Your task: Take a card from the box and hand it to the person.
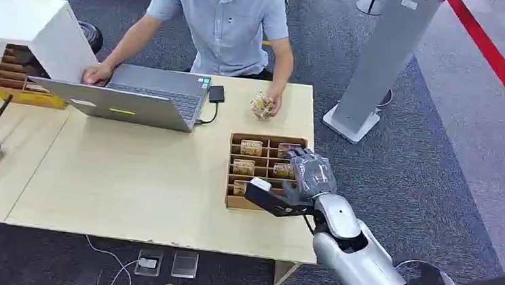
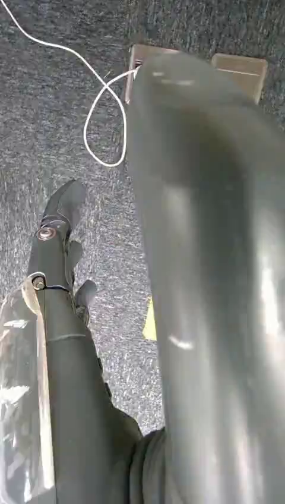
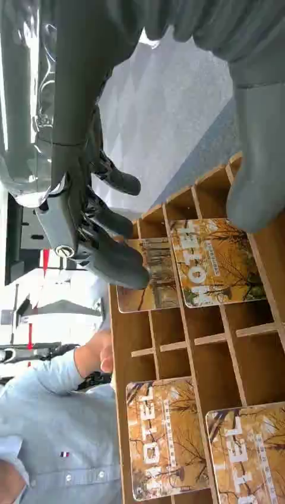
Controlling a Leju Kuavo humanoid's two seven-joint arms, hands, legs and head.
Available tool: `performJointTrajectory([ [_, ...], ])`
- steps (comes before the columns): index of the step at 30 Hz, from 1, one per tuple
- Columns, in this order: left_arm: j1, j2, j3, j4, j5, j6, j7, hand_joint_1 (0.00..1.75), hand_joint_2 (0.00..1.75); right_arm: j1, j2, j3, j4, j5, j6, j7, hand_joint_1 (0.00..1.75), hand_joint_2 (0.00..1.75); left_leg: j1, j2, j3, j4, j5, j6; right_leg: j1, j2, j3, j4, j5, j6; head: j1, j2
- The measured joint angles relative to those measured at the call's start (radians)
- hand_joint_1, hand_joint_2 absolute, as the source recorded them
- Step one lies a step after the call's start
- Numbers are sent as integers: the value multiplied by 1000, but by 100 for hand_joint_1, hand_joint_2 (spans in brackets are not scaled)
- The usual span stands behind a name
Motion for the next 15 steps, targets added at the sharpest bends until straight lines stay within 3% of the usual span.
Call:
performJointTrajectory([
  [15, 0, 0, 0, 0, 0, 0, 0, 0, 0, -1, -1, 0, 41, 11, -4, 10, 72, 175, 0, 0, 0, 0, 0, 0, 0, 0, 0, 0, 0, 0, 0, 0],
])
